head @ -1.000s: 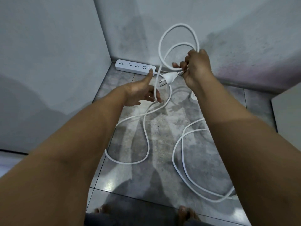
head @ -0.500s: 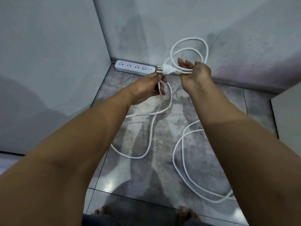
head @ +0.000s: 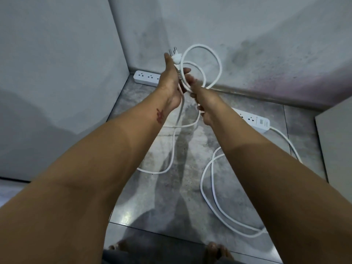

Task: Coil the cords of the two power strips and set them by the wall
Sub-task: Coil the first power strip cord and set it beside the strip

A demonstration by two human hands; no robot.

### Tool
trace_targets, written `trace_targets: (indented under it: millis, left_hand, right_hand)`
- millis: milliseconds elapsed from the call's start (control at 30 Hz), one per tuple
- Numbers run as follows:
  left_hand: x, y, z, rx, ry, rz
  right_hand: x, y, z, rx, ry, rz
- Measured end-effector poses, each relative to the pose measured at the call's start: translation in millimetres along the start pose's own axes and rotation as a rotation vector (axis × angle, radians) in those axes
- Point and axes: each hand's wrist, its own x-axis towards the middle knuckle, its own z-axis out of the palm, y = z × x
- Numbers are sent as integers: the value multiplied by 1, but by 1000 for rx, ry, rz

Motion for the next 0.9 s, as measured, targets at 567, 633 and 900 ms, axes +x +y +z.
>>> trace_targets:
  millis: [567,633,900]
  left_hand:
    - [0,9,-35,724,-410,-175]
    - [-1,9,-37,741,-456,-181]
    - [2,13,-39,766,-496,-178]
  right_hand:
    - [8,-8,-30,-1283,120,-877]
    - [8,-6,-31,-1267,77,-818]
    - [4,-5,-33,-1000,24,-693]
